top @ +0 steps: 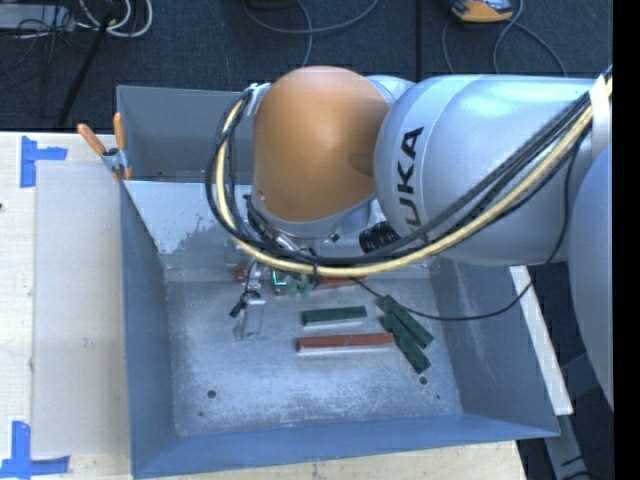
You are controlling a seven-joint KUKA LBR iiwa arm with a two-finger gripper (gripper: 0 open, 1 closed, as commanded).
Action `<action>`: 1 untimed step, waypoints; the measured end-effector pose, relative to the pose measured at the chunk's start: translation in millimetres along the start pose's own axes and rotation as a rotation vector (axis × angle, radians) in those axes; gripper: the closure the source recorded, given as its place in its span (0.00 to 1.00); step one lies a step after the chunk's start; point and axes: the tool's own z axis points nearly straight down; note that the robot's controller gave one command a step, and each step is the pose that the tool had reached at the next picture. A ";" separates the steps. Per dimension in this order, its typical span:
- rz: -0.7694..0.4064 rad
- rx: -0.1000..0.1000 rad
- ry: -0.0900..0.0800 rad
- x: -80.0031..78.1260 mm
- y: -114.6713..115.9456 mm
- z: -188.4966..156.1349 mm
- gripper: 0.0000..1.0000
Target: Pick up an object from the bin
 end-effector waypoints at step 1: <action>-0.455 0.000 -0.004 -35.2 -53.8 107.6 0.00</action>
Offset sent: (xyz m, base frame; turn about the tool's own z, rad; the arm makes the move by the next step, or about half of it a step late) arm 0.0351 -0.0531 -0.1058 -0.4573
